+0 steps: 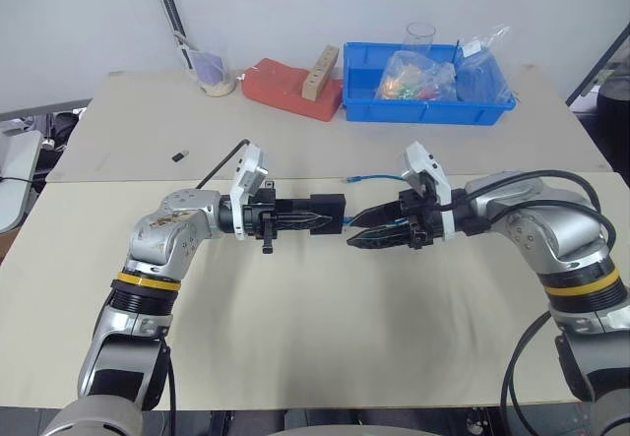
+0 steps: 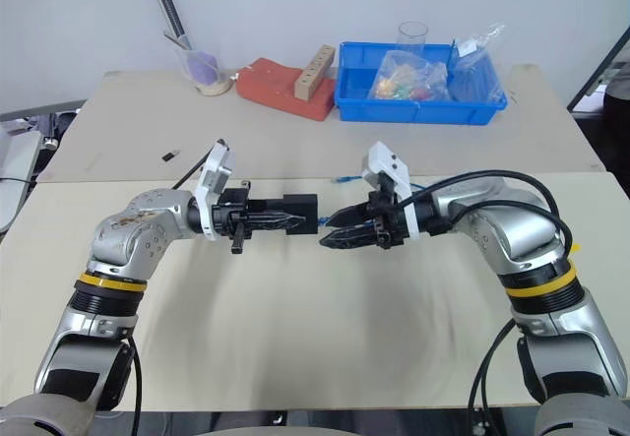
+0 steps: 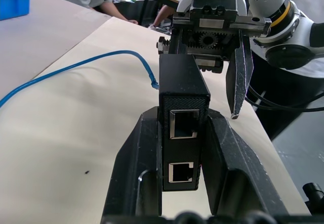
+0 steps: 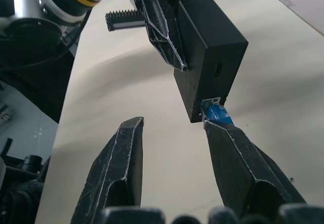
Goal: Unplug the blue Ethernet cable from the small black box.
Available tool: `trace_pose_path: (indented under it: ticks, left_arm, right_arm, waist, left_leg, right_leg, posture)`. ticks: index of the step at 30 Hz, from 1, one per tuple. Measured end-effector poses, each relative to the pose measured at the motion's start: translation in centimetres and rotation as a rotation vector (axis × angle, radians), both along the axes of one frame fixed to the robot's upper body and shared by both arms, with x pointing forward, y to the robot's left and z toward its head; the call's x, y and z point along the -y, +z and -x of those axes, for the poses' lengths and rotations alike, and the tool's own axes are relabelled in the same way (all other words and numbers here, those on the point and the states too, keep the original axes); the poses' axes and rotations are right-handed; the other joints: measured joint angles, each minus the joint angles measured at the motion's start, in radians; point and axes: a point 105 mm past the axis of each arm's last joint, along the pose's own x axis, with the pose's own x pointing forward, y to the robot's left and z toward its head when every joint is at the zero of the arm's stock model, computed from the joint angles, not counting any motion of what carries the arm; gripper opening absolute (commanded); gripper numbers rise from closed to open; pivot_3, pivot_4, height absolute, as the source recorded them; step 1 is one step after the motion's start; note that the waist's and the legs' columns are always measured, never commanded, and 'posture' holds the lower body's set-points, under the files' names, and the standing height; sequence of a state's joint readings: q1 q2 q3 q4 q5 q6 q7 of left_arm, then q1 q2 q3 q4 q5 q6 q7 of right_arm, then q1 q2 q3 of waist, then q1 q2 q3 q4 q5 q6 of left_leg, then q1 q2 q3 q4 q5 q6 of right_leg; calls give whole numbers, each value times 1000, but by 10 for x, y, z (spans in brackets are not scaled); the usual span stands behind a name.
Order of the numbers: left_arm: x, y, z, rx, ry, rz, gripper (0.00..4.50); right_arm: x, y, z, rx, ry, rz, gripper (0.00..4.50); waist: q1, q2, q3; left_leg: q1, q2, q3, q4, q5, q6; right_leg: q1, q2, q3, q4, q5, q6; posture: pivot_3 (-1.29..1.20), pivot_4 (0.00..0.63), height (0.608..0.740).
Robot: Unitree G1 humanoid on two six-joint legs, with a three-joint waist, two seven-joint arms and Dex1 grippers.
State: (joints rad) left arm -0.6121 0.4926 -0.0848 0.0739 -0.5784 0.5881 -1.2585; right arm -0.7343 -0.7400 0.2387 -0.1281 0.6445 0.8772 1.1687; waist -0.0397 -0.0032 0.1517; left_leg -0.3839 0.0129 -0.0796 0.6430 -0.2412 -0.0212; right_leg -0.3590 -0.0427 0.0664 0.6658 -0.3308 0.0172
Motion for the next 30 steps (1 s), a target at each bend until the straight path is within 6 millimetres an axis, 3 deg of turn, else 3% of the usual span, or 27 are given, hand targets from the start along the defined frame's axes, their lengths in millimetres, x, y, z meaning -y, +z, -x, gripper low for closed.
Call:
trace_pose_path:
  ticks: [8, 15, 20, 30]
  left_arm:
    - [1, 2, 5, 11, -32, 0, 547]
    - [1, 2, 6, 12, -42, 0, 547]
    - [2, 4, 6, 16, -47, -1, 547]
    - [2, 4, 7, 16, -54, 0, 547]
  right_arm:
    - [8, 22, -7, 4, -22, -33, 2175]
    - [5, 17, -13, 45, -34, -7, 2175]
    - [3, 2, -12, 31, -28, 17, 2175]
    - [2, 1, -10, 29, -3, 17, 2175]
  waist:
    - [0, 0, 0]
    - [-2, 0, 0]
    - [0, 0, 0]
    - [-2, 0, 0]
  left_leg:
    - [0, 0, 0, 0, 0, 0]
    - [0, 0, 0, 0, 0, 0]
    - [-1, 0, 0, 0, 0, 0]
    - [0, 0, 0, 0, 0, 0]
  right_leg:
    - [0, 0, 0, 0, 0, 0]
    - [-1, 0, 0, 0, 0, 0]
    - [-1, 0, 0, 0, 0, 0]
    - [-1, 0, 0, 0, 0, 0]
  posture:
    - [0, 150, 740]
    - [0, 150, 740]
    - [0, 150, 740]
    - [0, 150, 740]
